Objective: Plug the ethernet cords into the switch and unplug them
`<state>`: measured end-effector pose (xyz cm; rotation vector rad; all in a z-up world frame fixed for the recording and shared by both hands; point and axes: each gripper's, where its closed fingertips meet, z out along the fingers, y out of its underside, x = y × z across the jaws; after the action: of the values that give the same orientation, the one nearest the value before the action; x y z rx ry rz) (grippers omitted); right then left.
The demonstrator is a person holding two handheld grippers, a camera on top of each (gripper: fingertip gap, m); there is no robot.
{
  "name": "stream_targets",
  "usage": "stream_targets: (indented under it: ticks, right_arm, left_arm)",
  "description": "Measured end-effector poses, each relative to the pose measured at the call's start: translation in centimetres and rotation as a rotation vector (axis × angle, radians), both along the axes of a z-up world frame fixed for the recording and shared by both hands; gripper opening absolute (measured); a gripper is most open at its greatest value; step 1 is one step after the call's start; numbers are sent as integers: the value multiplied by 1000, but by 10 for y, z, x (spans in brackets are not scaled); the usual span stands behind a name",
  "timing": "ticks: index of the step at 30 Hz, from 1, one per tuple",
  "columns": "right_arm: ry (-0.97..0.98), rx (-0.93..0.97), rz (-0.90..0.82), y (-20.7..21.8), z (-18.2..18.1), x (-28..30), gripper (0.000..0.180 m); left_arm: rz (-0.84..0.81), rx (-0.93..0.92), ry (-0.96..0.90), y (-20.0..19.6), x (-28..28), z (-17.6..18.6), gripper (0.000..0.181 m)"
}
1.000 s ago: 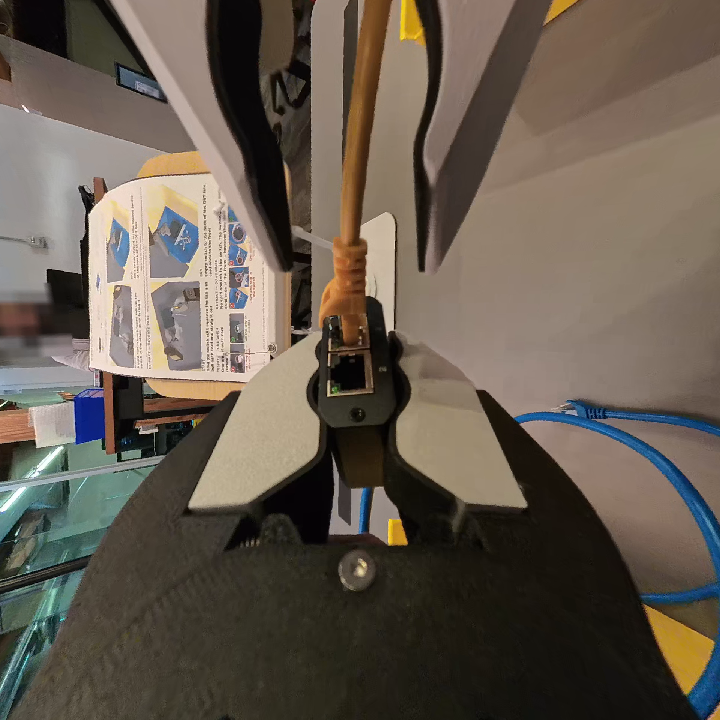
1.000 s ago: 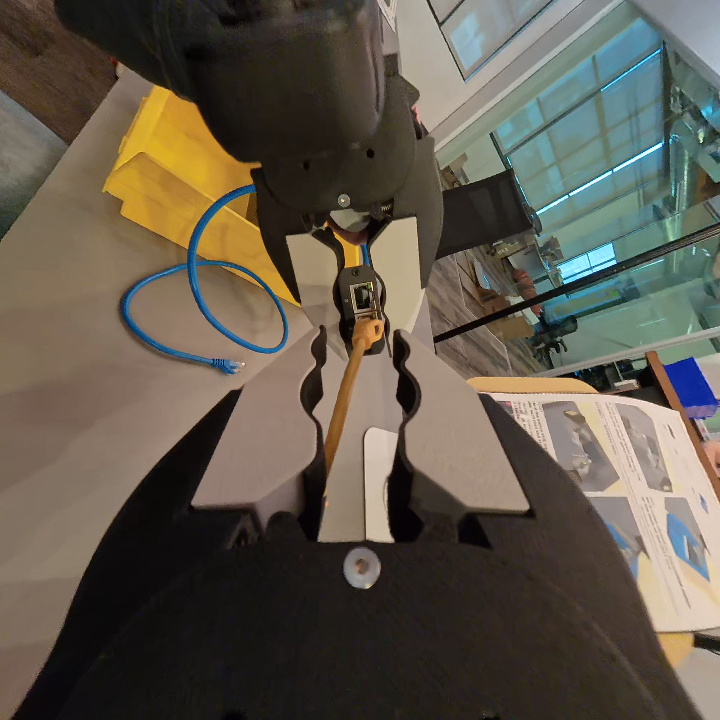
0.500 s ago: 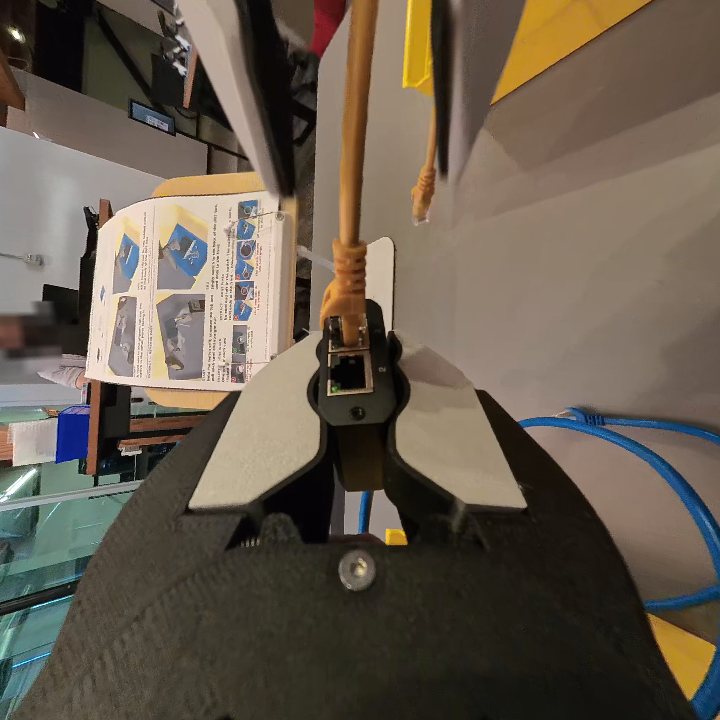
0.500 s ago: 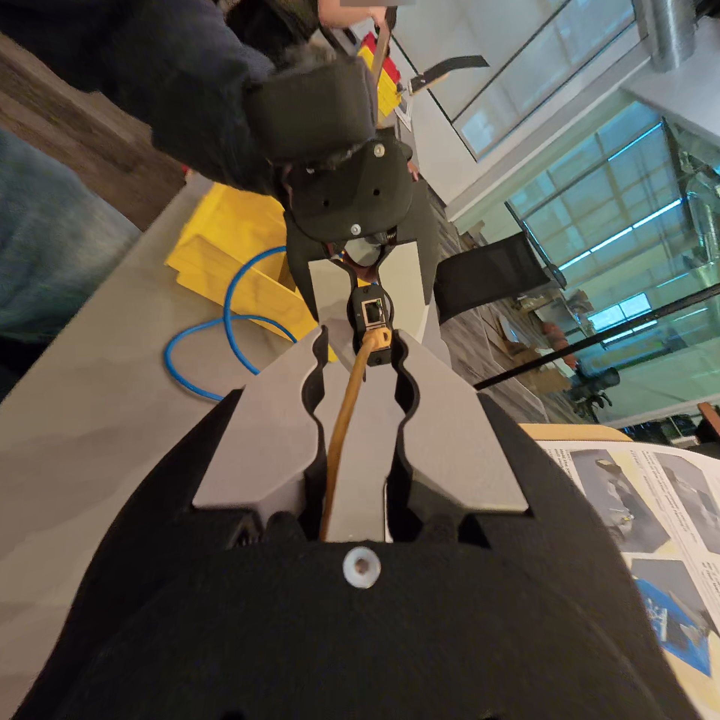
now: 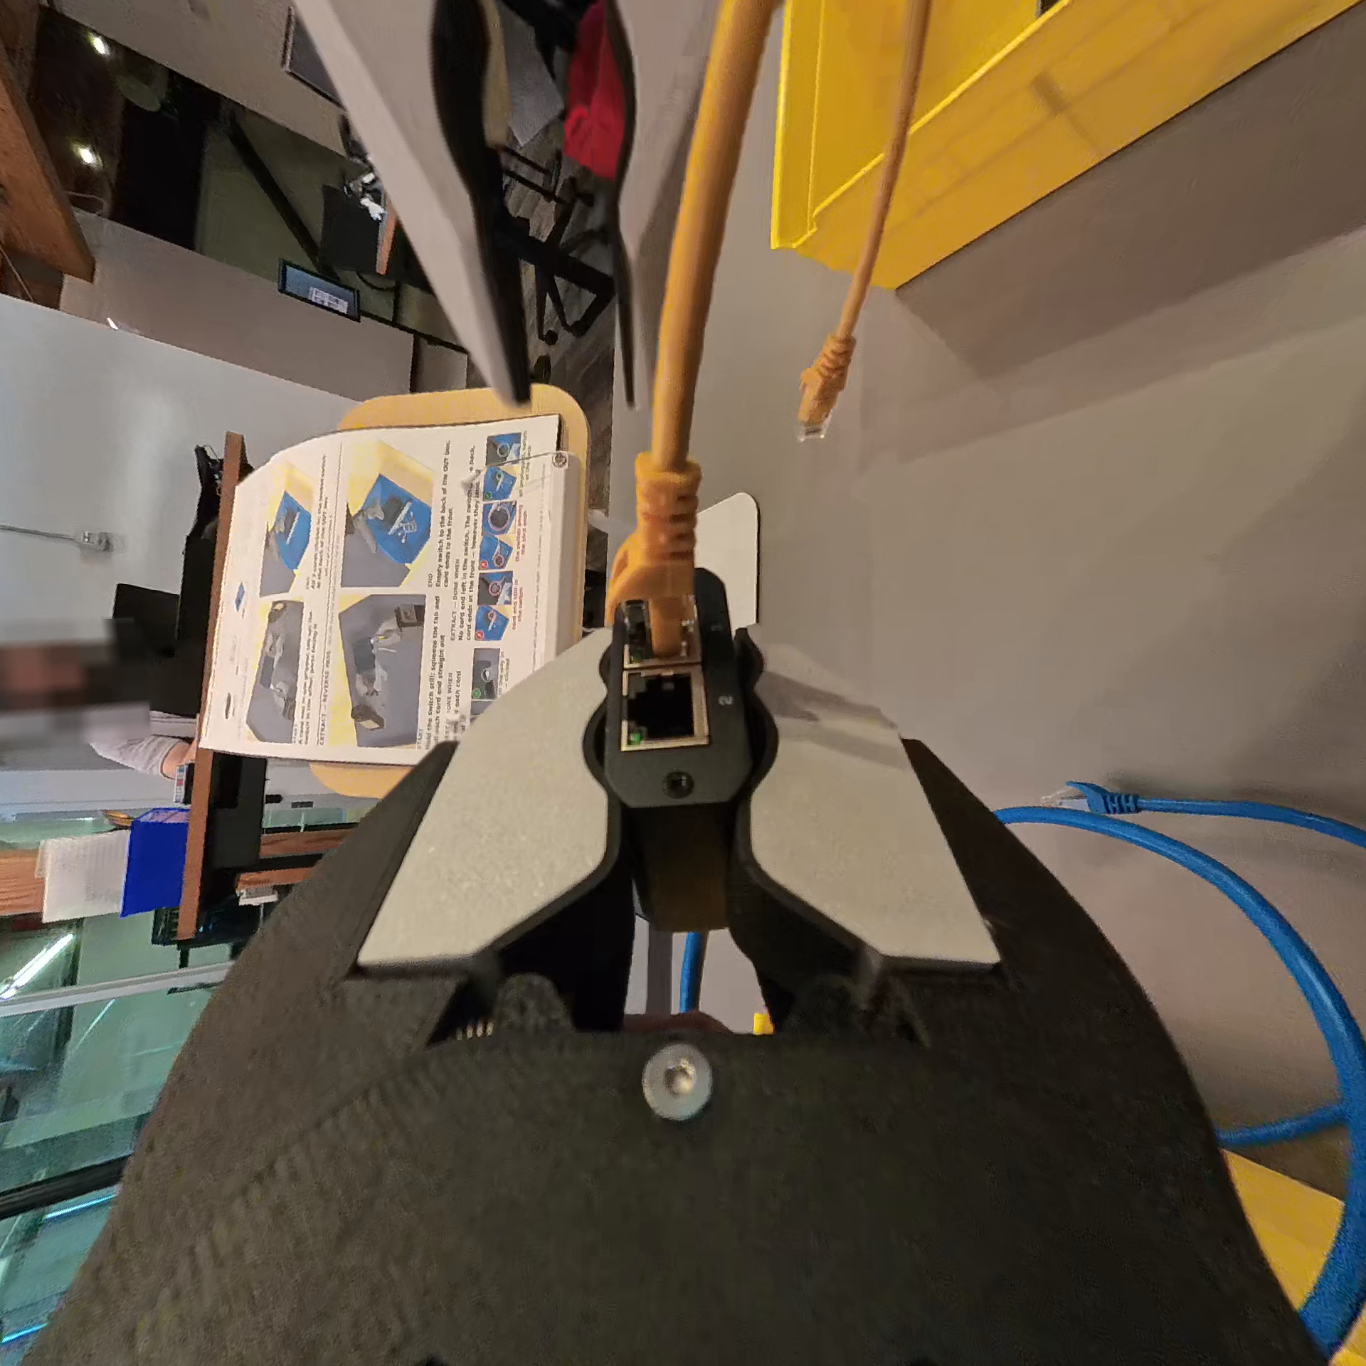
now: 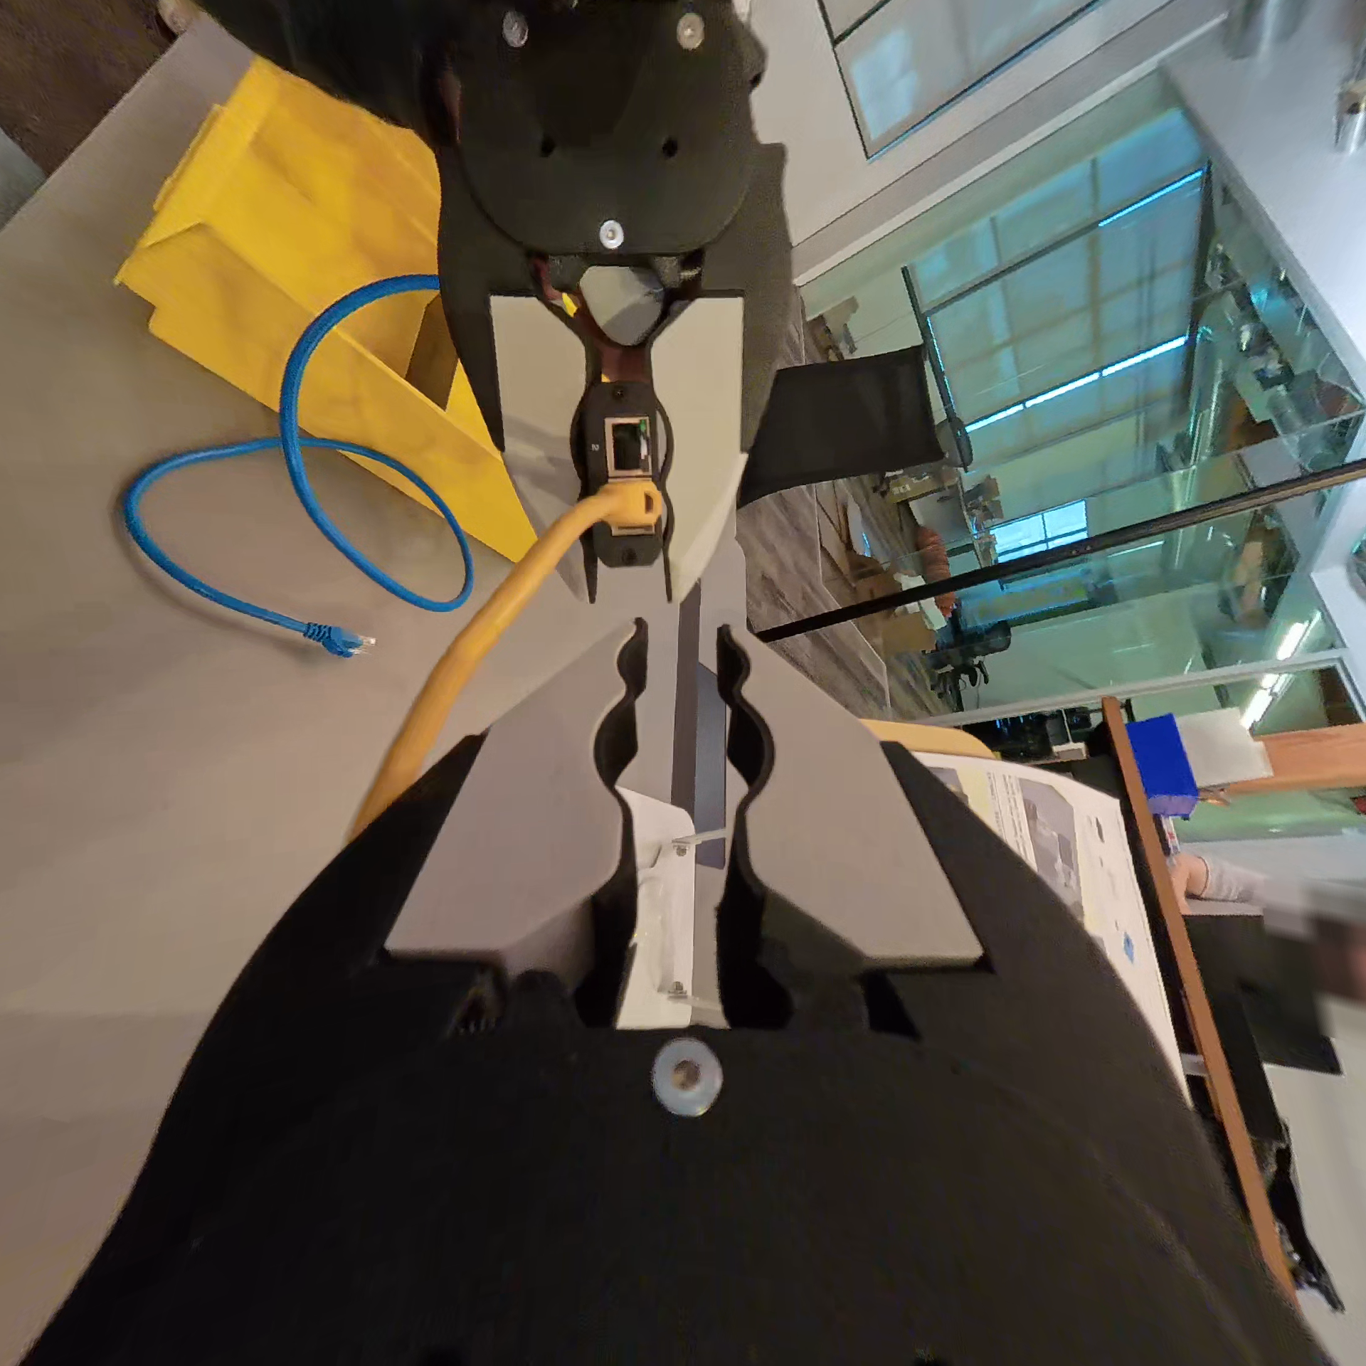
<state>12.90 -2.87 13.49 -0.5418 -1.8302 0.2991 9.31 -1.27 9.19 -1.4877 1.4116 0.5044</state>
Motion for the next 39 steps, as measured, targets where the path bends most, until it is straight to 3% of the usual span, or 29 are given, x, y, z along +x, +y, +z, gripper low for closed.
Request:
stream_targets:
  ticks: [1, 7, 13, 39]
  right_arm:
    - [-2, 7, 10, -3, -2, -5, 17]
    - [-35, 25, 105, -27, -4, -14, 22]
    - [8, 22, 145, -34, 0, -18, 13]
    - [-114, -62, 137, -32, -12, -13, 9]
  left_arm:
    - [-4, 1, 10, -1, 1, 0, 27]
    - [-25, -8, 4, -2, 6, 2, 27]
    - [-50, -6, -26, -3, 15, 7, 27]
    - [-44, -21, 15, -2, 18, -3, 27]
